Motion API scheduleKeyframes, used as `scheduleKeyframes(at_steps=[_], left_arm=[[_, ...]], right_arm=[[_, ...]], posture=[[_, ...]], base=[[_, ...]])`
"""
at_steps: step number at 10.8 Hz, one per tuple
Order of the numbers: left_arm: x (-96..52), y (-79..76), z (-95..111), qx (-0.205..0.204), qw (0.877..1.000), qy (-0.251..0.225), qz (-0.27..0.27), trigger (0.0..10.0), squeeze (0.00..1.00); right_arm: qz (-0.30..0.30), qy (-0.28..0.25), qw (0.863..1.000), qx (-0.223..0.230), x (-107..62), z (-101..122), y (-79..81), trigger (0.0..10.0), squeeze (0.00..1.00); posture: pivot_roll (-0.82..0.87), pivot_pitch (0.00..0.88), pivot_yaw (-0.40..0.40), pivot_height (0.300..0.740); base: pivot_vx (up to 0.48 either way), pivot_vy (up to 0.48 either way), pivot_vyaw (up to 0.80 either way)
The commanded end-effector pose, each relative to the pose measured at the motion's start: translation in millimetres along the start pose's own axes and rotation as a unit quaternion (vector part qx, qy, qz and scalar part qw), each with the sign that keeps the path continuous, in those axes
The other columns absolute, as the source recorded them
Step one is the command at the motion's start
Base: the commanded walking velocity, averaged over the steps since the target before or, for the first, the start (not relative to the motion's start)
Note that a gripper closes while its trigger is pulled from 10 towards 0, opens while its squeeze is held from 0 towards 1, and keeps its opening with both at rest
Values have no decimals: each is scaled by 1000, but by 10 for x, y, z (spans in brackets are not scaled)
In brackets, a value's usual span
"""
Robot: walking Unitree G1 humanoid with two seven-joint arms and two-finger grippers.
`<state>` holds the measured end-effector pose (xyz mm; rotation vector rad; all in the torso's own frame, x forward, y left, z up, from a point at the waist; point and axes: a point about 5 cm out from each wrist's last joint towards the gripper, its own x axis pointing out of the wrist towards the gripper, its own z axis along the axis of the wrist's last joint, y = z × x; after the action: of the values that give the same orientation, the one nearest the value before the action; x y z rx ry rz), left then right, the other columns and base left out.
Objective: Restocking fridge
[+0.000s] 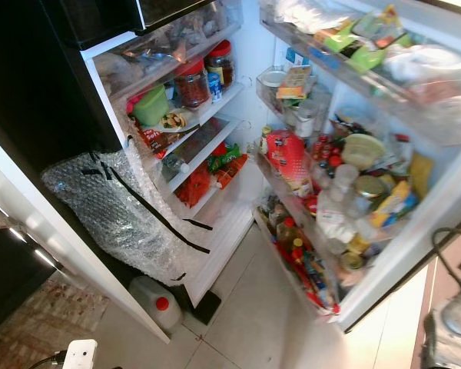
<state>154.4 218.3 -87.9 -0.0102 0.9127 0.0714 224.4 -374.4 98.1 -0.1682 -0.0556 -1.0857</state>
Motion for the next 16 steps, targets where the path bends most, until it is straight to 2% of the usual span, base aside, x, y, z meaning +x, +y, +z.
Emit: scheduleKeyframes(at_steps=[1, 4, 7, 9, 11, 12, 14, 16], left_arm=[[-16, 10, -66, 2, 1000, 13, 3, 10000, 0], [-17, 11, -66, 5, 1000, 12, 3, 10000, 0], [-6, -26, -41, 7, 1000, 7, -2, 10000, 0], [-10, -52, -59, 11, 1000, 7, -7, 10000, 0], [-19, -48, -90, 12, 1000, 13, -8, 10000, 0], [-25, -44, -107, 11, 1000, 15, -8, 10000, 0], [-31, -47, -126, 13, 1000, 16, -8, 10000, 0], [-32, -55, -130, 17, 1000, 16, -11, 10000, 0]], right_arm=[[13, 3, 1000, 5, -21, 11, 87, 10000, 0], [69, -8, 997, 12, -29, 90, 267, 10000, 0], [87, -7, 996, 13, -58, 82, 311, 10000, 0], [134, 1, 990, 32, -131, 62, 414, 10000, 0], [195, 23, 979, 48, -215, 10, 551, 10000, 0], [236, 30, 970, 58, -263, 6, 634, 10000, 0], [274, 32, 959, 61, -308, -3, 699, 10000, 0], [360, 38, 930, 66, -406, -1, 821, 10000, 0]], posture=[[-109, 9, 59, 740], [-111, 0, 62, 740], [-108, 1, 62, 740], [-105, 5, 63, 740], [-103, 17, 64, 740], [-103, 17, 64, 740], [-101, 19, 64, 740], [-104, 20, 64, 740]], base=[[0, 0, 0], [0, 0, 0], [0, 0, 0], [0, 0, 0], [0, 0, 0], [0, 0, 0], [0, 0, 0], [0, 0, 0]])
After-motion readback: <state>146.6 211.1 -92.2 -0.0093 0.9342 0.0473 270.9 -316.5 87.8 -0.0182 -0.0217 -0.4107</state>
